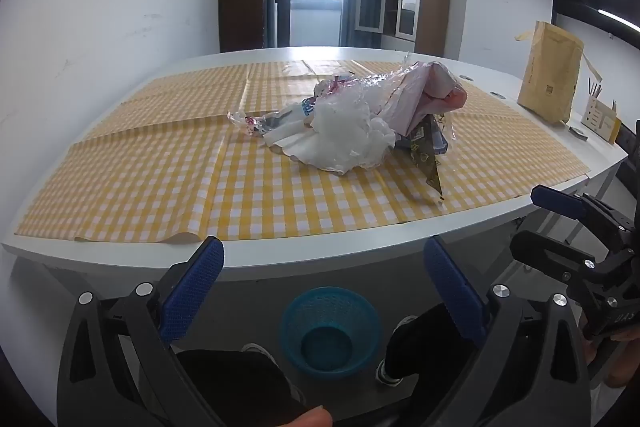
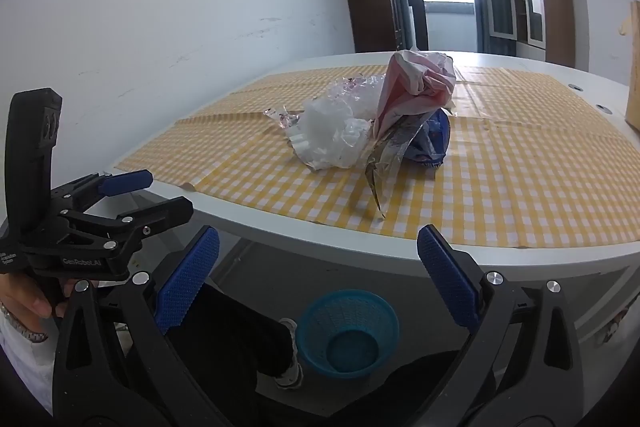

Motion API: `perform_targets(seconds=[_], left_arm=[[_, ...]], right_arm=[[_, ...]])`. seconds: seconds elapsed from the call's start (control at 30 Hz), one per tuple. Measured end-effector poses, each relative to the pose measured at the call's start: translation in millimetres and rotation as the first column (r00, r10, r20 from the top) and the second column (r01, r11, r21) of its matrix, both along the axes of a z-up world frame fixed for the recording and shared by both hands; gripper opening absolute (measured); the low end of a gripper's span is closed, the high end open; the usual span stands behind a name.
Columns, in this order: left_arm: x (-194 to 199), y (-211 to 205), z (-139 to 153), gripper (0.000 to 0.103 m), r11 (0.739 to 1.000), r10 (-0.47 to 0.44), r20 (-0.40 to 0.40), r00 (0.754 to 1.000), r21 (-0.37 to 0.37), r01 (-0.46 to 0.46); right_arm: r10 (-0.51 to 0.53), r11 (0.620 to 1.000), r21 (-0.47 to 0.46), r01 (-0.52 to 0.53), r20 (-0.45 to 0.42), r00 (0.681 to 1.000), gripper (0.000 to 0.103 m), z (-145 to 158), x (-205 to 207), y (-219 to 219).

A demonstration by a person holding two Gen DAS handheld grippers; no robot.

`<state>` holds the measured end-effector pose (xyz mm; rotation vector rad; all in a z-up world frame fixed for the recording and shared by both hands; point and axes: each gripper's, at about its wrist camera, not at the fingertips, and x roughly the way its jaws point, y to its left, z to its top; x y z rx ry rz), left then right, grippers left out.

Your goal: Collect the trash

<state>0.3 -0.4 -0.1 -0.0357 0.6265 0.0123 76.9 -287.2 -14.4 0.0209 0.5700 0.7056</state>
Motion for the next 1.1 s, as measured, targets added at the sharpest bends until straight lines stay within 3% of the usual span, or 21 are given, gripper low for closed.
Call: perform_targets(seconds=[0.03,0.47,1.1], left_arm=[[-0.3,-0.5,0.4,0.097,1.000,-0.003,0.000,1.000,0.002,0.003],[-1.8,-5.9,-0.4,0.097,0.999,0.005,0.010,1.000,0.033,-0.005],[-1.2,3.2,1.4,0.097,0.998,-0.053,0.075,0.996,-0.031,0.055]], right_arm=[[-0.001,1.000,-0.002,0.001,0.033,0.999,0.095,0.9,-3.1,0.1],[-0.003,1.000,0.010,0.003,0.039,0.999,0.095,8.6,-6.1,0.6],[-0.028,0.999,0.029,0.027,0.030,0.999,0.095,6.2,-3.2,-7.8]])
